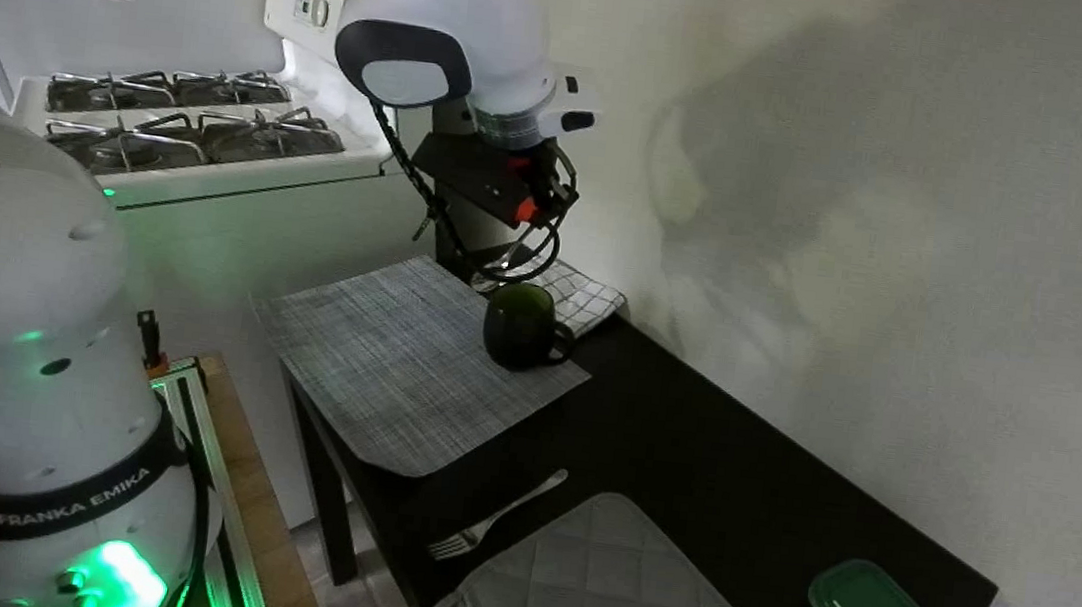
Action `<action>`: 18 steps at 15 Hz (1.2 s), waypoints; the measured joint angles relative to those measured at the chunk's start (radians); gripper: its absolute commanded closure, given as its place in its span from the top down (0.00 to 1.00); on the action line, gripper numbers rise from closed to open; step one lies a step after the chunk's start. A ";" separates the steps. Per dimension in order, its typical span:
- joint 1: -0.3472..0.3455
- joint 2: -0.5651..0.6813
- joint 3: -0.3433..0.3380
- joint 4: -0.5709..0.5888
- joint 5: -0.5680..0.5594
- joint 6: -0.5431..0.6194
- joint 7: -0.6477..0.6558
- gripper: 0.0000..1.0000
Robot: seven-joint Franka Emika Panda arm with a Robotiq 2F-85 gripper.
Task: Put the silver spoon in the black mug.
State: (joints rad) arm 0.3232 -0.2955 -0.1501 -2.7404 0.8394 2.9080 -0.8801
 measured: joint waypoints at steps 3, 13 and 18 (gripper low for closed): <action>0.000 0.000 0.000 0.000 0.000 0.000 0.000 0.03; 0.083 0.003 -0.062 0.060 0.179 0.000 -0.184 0.03; 0.125 0.024 -0.101 0.092 0.306 0.001 -0.323 0.03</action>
State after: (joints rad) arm 0.4486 -0.2714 -0.2510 -2.6486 1.1454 2.9085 -1.2032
